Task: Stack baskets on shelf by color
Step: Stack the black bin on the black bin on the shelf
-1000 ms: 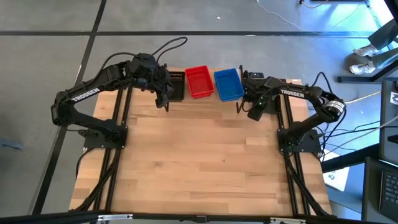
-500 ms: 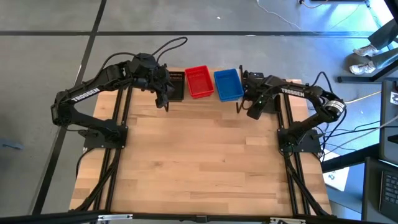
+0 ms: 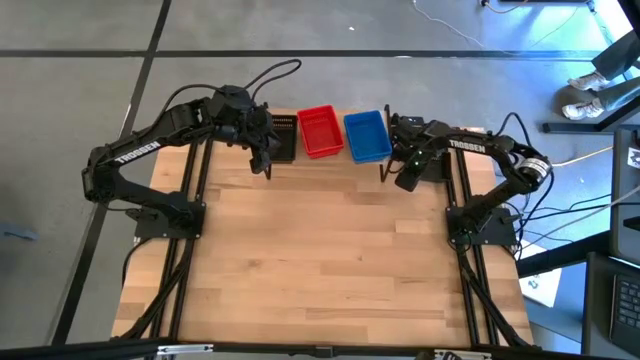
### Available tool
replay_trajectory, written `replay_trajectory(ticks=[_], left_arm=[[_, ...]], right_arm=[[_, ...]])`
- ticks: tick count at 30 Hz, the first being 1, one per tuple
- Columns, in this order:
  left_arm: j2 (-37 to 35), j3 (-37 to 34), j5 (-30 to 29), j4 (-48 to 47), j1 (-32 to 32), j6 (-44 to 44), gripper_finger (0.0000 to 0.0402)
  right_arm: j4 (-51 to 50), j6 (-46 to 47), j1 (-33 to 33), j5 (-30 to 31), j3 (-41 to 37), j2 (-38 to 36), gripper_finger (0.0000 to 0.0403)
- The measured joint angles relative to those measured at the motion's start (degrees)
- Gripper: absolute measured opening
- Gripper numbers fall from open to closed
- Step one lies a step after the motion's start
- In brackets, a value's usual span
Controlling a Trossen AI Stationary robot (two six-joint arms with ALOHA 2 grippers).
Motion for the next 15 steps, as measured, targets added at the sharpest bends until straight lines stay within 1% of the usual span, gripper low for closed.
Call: replay_trajectory(ticks=[4,7,10,13,15], left_arm=[[0.0,0.0,0.0,0.0,0.0,0.0,0.0053],[0.0,0.0,0.0,0.0,0.0,0.0,0.0053],[0.0,0.0,0.0,0.0,0.0,0.0,0.0053],[0.0,0.0,0.0,0.0,0.0,0.0,0.0053],[0.0,0.0,0.0,0.0,0.0,0.0,0.0053]], right_arm=[[1.2,-0.1,0.0,0.1,0.3,2.9,0.0119],[1.5,-0.1,0.0,0.1,0.3,3.5,0.0113],[1.4,-0.1,0.0,0.1,0.7,3.1,0.0083],[0.9,-0.1,0.0,0.1,1.3,2.6,0.0029],[0.9,-0.3,0.1,0.1,2.0,1.9,0.0012]])
